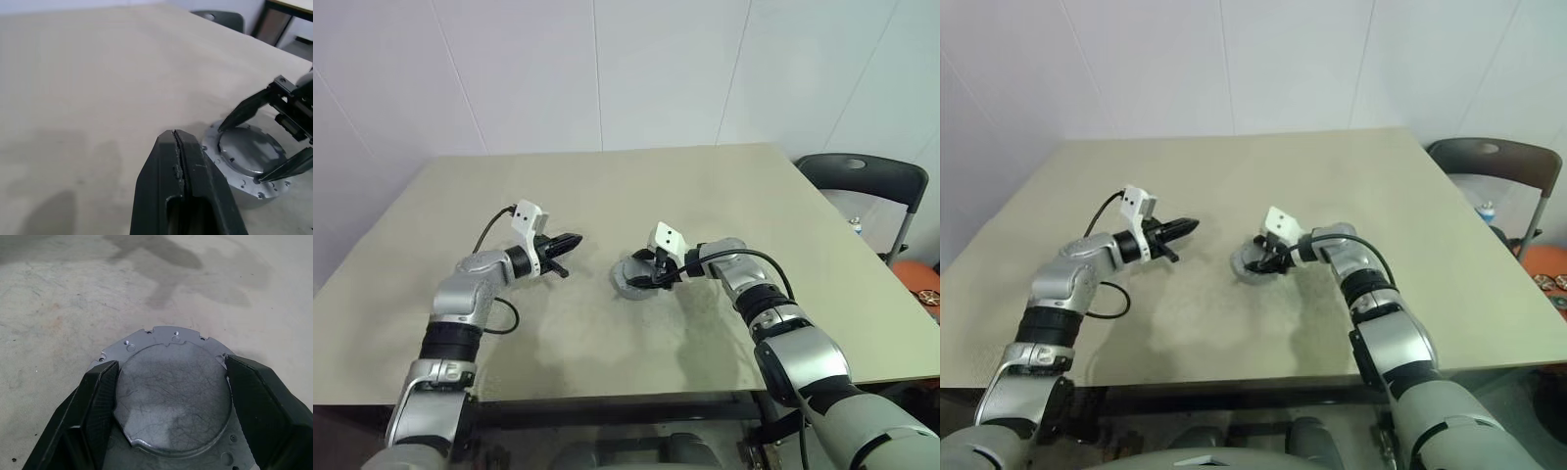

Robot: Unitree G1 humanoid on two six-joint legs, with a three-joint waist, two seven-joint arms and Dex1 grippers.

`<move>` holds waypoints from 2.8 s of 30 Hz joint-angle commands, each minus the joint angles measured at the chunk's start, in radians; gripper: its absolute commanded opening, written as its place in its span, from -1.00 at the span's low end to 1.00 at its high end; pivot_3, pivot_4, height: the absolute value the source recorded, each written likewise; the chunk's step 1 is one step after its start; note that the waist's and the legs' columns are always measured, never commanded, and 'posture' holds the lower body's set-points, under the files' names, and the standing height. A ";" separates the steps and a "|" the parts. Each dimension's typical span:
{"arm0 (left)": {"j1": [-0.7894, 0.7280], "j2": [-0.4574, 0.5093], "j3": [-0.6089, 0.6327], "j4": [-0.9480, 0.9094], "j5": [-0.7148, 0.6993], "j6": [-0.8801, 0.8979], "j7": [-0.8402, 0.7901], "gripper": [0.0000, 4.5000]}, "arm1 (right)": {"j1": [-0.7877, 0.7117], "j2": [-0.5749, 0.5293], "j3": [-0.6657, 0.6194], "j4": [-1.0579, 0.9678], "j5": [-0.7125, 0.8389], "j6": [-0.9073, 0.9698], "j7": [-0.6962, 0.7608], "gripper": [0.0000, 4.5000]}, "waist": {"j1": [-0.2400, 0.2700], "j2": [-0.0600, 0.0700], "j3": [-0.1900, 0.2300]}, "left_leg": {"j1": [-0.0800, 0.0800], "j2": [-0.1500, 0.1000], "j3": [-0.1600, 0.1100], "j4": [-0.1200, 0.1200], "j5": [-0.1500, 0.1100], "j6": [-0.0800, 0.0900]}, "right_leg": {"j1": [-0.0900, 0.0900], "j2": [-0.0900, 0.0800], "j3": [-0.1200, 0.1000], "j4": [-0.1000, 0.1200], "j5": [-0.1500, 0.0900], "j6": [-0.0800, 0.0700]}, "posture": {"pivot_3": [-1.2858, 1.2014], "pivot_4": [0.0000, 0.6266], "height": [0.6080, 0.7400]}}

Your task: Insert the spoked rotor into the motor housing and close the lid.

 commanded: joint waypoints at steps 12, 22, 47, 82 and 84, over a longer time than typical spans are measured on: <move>-0.151 -0.134 -0.140 0.215 0.101 -0.101 -0.169 -1.00 | 0.105 -0.017 0.047 -0.030 -0.035 0.087 0.023 0.38 | 0.003 0.000 0.000 | -0.002 0.000 -0.001 0.000 0.000 0.000 | -0.001 0.000 0.000 0.000 0.000 0.000 | 0.03 -1.00 1.00; -0.226 -0.220 -0.121 0.364 0.151 -0.217 -0.125 -1.00 | 0.142 -0.014 0.041 -0.103 -0.011 0.124 0.005 0.38 | 0.004 -0.001 0.000 | -0.003 0.000 -0.001 0.000 -0.001 0.001 | -0.001 -0.001 0.000 -0.001 0.000 0.001 | 0.03 -1.00 1.00; -0.215 -0.249 -0.158 0.458 0.261 -0.276 -0.127 -1.00 | 0.193 -0.042 0.036 -0.241 0.022 0.243 -0.007 0.38 | 0.010 -0.002 -0.002 | -0.003 -0.002 -0.001 0.001 -0.002 0.004 | -0.001 -0.003 0.000 -0.002 -0.001 0.002 | 0.03 -1.00 1.00; -0.227 -0.253 -0.148 0.505 0.273 -0.292 -0.145 -1.00 | 0.031 -0.079 -0.185 -0.164 0.228 0.415 -0.105 0.99 | 0.006 -0.003 -0.002 | -0.005 -0.002 0.000 0.005 -0.002 0.004 | -0.003 -0.003 0.000 0.001 -0.001 0.002 | 0.03 -1.00 1.00; -0.227 -0.253 -0.149 0.507 0.273 -0.293 -0.146 -1.00 | 0.001 -0.084 -0.215 -0.146 0.253 0.448 -0.111 0.99 | 0.006 -0.003 -0.002 | -0.005 -0.002 0.000 0.005 -0.002 0.004 | -0.003 -0.003 0.000 0.001 -0.001 0.002 | 0.03 -1.00 1.00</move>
